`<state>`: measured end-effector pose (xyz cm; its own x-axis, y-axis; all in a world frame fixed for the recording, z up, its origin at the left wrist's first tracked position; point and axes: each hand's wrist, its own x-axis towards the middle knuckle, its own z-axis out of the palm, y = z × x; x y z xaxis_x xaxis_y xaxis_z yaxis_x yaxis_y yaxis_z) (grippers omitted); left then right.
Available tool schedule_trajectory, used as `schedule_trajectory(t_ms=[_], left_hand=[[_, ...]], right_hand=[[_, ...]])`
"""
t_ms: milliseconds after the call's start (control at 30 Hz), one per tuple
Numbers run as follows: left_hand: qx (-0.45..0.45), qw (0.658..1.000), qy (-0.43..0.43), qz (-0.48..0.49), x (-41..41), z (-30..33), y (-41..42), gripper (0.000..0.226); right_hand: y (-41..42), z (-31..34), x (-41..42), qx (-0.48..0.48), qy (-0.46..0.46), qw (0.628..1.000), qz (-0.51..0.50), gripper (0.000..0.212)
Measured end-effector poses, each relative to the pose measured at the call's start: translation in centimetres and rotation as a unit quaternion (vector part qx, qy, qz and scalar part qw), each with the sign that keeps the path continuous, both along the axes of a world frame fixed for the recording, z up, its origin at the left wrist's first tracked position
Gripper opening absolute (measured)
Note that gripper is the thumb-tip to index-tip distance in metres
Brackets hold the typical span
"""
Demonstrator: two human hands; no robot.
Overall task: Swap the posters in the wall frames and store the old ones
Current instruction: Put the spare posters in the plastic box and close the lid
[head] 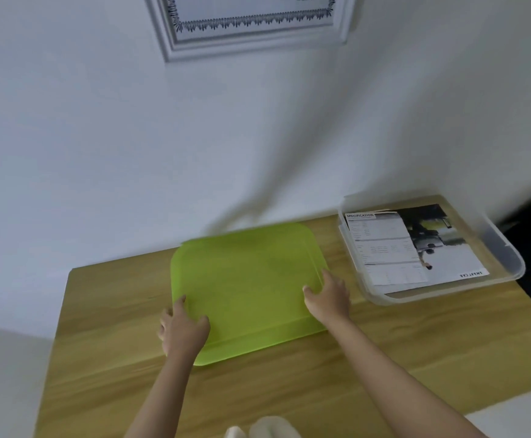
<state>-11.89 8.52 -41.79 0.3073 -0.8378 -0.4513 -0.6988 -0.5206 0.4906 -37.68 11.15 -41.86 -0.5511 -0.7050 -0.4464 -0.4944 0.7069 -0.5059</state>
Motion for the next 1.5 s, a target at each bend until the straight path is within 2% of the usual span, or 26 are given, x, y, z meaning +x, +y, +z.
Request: schedule_trajectory(t_ms=[233, 533, 700, 867, 1167, 1500], left_hand=[[-0.029, 0.999, 0.026, 0.015, 1.1, 0.5, -0.6, 0.063], [-0.094, 0.992, 0.075, 0.023, -0.8, 3.9, 1.1, 0.072], [-0.118, 0.989, 0.092, 0.004, -6.4, 6.7, 2.5, 0.075], [-0.105, 0.989, 0.104, -0.014, -14.9, 8.3, 3.5, 0.074], [-0.099, 0.987, 0.084, -0.098, -30.0, 8.2, 3.8, 0.077], [-0.058, 0.994, 0.040, -0.085, -36.7, 7.8, 1.6, 0.078]], right_hand=[[-0.4, 1.2, 0.9, -0.040, 0.029, 0.997, -0.055, 0.064], [0.7, 5.3, -2.1, -0.179, 0.088, 0.978, -0.064, 0.060], [2.0, 6.9, -8.0, -0.246, 0.079, 0.964, -0.069, 0.056], [4.4, 7.7, -16.8, -0.282, 0.077, 0.952, -0.089, 0.056], [7.6, 6.3, -32.0, -0.295, 0.094, 0.941, -0.135, 0.058], [5.3, 4.1, -38.6, -0.265, 0.084, 0.954, -0.114, 0.060]])
